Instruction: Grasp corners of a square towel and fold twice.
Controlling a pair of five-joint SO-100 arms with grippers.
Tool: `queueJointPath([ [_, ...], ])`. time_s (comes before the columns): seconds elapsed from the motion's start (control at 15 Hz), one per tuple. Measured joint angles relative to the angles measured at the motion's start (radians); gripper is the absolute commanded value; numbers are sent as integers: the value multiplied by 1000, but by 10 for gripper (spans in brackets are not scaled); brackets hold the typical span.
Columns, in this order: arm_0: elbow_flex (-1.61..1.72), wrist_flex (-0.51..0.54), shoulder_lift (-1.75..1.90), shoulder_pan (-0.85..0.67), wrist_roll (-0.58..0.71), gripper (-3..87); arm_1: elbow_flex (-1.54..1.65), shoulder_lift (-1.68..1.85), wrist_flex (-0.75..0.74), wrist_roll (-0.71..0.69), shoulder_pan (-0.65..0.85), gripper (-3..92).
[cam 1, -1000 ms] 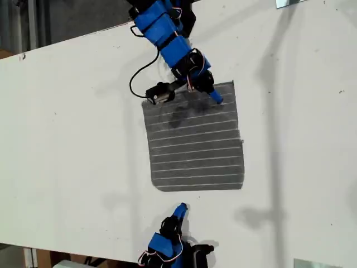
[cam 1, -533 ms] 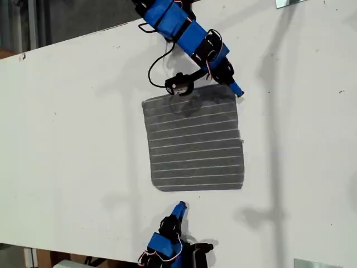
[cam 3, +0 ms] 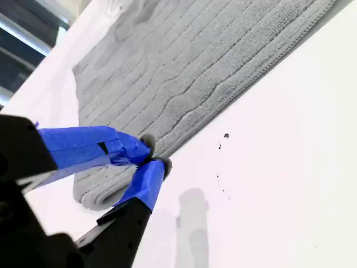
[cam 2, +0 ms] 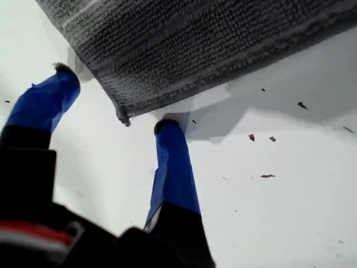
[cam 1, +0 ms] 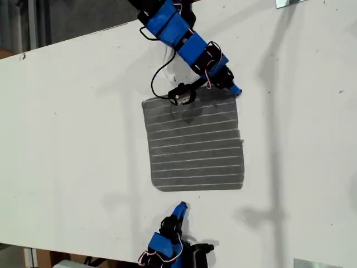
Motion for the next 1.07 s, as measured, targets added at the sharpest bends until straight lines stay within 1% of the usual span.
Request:
queueJointPath([
  [0.13, 0, 0, 0, 3, -3, 51, -44, -21, 17, -63, 43, 372],
  [0.2, 0, 0, 0, 3, -3, 54, -100, -54, 48, -107, 80, 390],
  [0.4, 0, 0, 0, 5, -3, 54, -314, -169, 178, -225, 155, 407],
  [0.47, 0, 0, 0, 12, -3, 54, -334, -184, 195, -229, 163, 387],
  [0.53, 0, 0, 0, 15, -12, 54, -341, -190, 204, -227, 164, 253],
  [0.6, 0, 8, 0, 15, -26, 54, -341, -192, 204, -212, 166, 79],
  [0.67, 0, 21, 0, 15, -48, 59, -341, -192, 206, -189, 166, 8],
  [0.8, 0, 69, 0, 14, -126, 63, -350, -193, 209, -144, 169, -2],
  [0.93, 0, 77, 0, 18, -181, 57, -351, -187, 244, -114, 175, -2],
  [1.0, 0, 78, 0, 34, -219, 110, -337, -175, 267, -98, 175, -2],
  [1.07, 0, 78, 0, 48, -259, 140, -334, -164, 288, -87, 172, -2],
])
